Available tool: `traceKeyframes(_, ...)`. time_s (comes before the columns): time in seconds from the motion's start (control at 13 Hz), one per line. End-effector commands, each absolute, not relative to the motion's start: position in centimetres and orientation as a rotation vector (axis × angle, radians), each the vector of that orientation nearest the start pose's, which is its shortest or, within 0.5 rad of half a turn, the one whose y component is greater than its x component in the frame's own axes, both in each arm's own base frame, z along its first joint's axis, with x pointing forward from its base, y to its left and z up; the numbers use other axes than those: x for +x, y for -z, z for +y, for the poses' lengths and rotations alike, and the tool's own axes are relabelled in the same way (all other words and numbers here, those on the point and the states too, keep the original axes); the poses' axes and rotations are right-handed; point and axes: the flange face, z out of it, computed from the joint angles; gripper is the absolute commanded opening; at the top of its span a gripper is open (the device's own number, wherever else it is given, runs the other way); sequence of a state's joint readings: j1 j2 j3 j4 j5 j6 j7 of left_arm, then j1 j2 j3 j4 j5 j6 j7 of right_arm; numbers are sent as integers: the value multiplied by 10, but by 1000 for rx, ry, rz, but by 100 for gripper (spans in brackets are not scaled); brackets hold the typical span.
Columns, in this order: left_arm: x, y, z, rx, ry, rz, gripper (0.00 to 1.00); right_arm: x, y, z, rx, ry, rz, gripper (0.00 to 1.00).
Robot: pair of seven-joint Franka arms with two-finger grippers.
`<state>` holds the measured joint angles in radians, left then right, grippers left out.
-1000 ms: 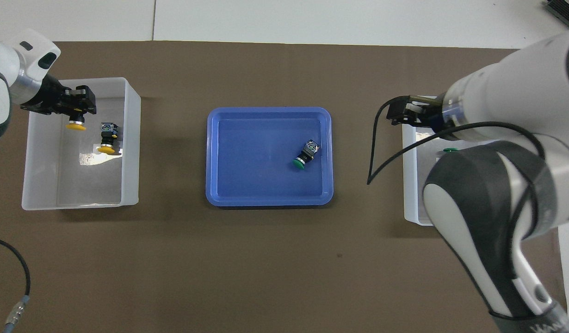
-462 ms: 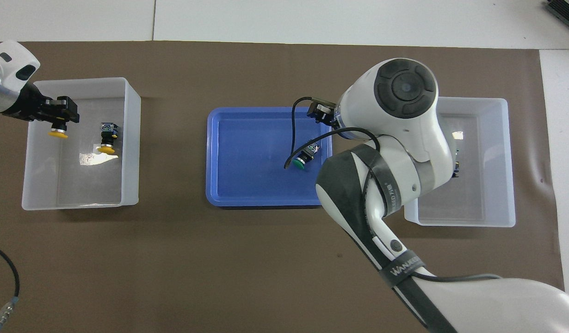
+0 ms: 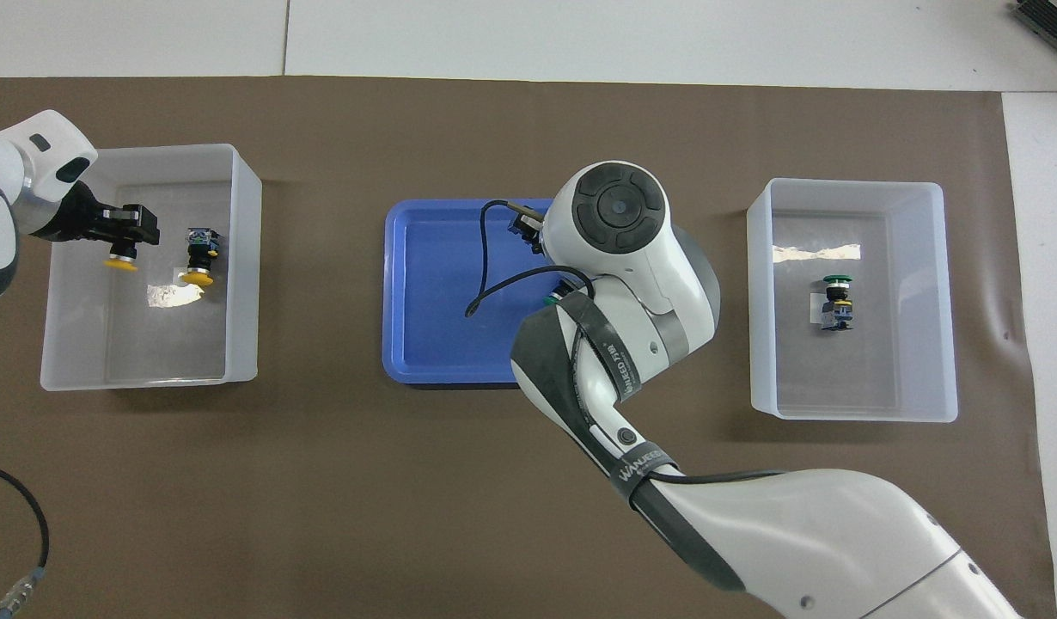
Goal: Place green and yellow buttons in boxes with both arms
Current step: 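Grasp the green button with the right gripper while the left gripper adjusts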
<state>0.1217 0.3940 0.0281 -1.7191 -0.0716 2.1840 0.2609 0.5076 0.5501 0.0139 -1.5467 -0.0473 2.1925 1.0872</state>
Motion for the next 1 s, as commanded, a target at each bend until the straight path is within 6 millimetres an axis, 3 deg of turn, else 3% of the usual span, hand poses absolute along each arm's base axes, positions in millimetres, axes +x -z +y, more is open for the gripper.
traceKeyframes(0.0, 656, -354, 96, -3178, 166, 136, 0, 611, -324, 344, -2973, 141, 862, 96)
traceKeyframes(0.15, 654, -346, 95, -3175, 175, 135, 0, 605, -307, 339, -2969, 130, 883, 96)
traceKeyframes(0.31, 653, -336, 93, -3167, 204, 135, 0, 602, -304, 341, -2963, 114, 898, 94)
traceKeyframes(0.54, 650, -328, 88, -3163, 220, 141, 0, 600, -297, 336, -2966, 109, 902, 80)
traceKeyframes(0.69, 648, -320, 86, -3161, 219, 141, 0, 599, -292, 336, -2959, 118, 899, 56)
traceKeyframes(0.85, 643, -311, 86, -3159, 221, 141, 0, 598, -294, 338, -2962, 110, 902, 3)
traceKeyframes(0.92, 642, -309, 87, -3158, 223, 138, 0, 597, -297, 340, -2960, 108, 912, 0)
